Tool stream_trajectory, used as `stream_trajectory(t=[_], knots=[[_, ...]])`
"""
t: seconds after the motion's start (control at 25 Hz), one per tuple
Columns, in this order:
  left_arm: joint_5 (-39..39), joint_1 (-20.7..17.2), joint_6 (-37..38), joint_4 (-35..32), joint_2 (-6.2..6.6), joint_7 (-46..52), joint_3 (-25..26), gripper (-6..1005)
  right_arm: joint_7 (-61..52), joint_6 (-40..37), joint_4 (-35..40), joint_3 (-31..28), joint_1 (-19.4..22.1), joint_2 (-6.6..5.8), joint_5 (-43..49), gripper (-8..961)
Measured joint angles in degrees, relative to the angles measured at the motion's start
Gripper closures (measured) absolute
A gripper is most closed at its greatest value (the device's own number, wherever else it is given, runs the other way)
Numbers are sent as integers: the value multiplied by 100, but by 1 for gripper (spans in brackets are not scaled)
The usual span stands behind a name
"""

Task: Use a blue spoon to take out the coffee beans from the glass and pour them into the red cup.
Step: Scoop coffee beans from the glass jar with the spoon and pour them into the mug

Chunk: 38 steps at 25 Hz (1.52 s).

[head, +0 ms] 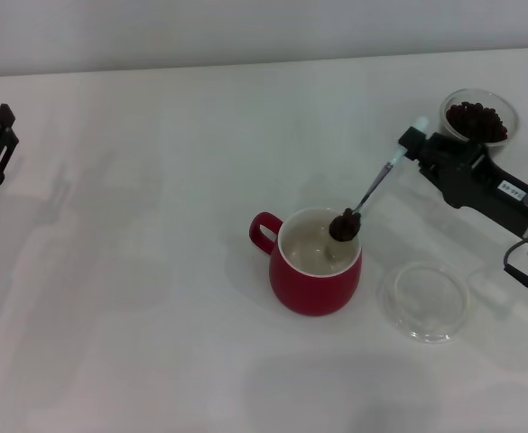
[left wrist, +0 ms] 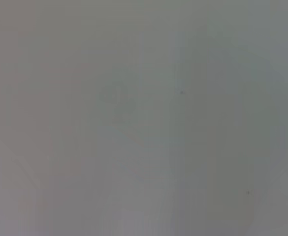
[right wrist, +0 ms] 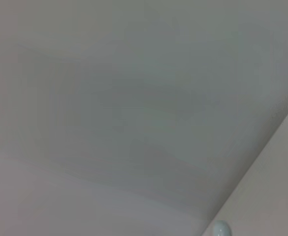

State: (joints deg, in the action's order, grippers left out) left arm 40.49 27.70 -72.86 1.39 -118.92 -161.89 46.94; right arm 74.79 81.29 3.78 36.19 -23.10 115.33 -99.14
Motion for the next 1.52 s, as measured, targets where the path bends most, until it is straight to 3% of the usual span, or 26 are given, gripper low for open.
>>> stream_trajectory(t=[0.48, 1.52], knots=[[-40, -88, -59, -25, -14, 0, -28, 358, 215, -108, -25, 335, -290, 47, 0, 815], [-37, -234, -69, 19, -28, 0, -37, 357, 1172, 91, 450, 920, -412, 25, 0, 816]])
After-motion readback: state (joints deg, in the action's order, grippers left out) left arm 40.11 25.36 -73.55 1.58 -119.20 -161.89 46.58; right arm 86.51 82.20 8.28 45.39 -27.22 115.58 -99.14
